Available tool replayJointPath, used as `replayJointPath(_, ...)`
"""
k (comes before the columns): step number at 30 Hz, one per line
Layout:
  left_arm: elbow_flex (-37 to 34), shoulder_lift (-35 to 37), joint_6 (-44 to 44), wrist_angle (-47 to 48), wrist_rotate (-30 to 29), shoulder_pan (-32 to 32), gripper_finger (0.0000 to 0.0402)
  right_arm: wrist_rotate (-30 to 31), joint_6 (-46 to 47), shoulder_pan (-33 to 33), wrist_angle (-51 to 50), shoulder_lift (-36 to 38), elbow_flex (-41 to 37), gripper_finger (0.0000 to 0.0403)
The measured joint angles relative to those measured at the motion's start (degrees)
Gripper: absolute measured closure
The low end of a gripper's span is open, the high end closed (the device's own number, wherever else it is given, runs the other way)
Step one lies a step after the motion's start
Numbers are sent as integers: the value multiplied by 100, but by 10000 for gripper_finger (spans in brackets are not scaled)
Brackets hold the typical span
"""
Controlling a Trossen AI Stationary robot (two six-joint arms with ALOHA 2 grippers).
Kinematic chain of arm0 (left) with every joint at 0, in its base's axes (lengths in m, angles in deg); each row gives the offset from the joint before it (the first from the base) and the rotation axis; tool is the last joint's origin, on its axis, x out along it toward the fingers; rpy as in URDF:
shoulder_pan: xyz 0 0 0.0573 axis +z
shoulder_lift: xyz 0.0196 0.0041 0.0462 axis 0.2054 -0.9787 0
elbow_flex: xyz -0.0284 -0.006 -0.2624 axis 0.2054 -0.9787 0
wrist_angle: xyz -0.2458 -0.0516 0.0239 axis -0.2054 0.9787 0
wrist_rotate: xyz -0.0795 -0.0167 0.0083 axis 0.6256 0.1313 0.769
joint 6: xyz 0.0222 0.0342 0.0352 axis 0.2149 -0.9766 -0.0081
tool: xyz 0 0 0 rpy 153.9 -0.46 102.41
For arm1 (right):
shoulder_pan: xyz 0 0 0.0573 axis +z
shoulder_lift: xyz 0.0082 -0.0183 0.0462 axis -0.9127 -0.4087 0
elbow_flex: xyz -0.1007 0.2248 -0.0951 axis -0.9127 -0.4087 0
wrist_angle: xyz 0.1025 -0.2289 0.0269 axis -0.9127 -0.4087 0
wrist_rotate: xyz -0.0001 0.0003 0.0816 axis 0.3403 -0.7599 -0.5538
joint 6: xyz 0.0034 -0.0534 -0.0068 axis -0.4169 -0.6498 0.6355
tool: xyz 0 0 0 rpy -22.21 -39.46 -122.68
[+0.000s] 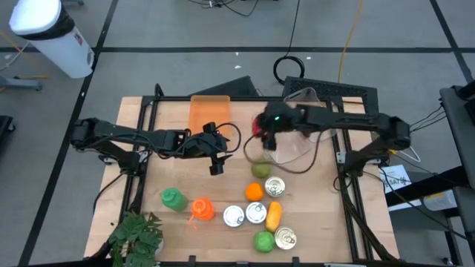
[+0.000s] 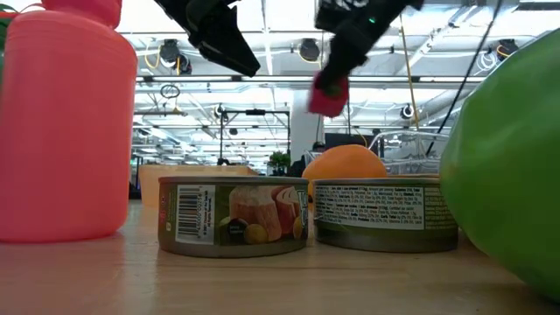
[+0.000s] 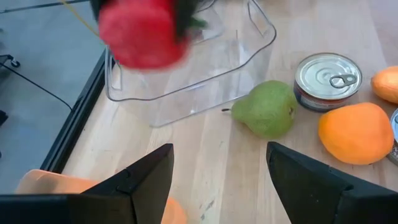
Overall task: Pick & Place Food Item
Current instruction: Put the red bell pepper into the right transparent bin, then put the green pear into the right transparent bin
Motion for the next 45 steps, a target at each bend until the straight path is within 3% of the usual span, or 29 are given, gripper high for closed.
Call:
replayJointPath(11, 0, 0, -142, 0, -2, 2, 131, 611, 786, -1816, 1567, 1690, -2470, 103)
replayJointPath(14, 0, 0, -142, 2, -2, 2, 130, 892, 805, -2230, 2189, 1803, -3023, 103)
replayJointPath(21, 0, 0, -67, 2, 2, 2, 131, 874, 894, -2813, 3625, 1689, -3928, 86)
replayJointPath(29, 0, 0, 33, 1, 3, 2, 131, 1118, 944, -2918, 4055, 1681, -4104, 28)
replayJointPath(37, 0, 0, 57, 2, 7, 1, 131, 969, 1112, -2901, 4045, 1713, -4104, 23)
replayJointPath(41, -21, 0, 264, -49, 46, 2, 131, 355, 1138, -2679, 4186, 1897, -4104, 23)
replayJointPath(45, -37, -206, 177, -87, 644, 26, 131, -68, 1126, -2177, 4559, 2285, -4099, 23)
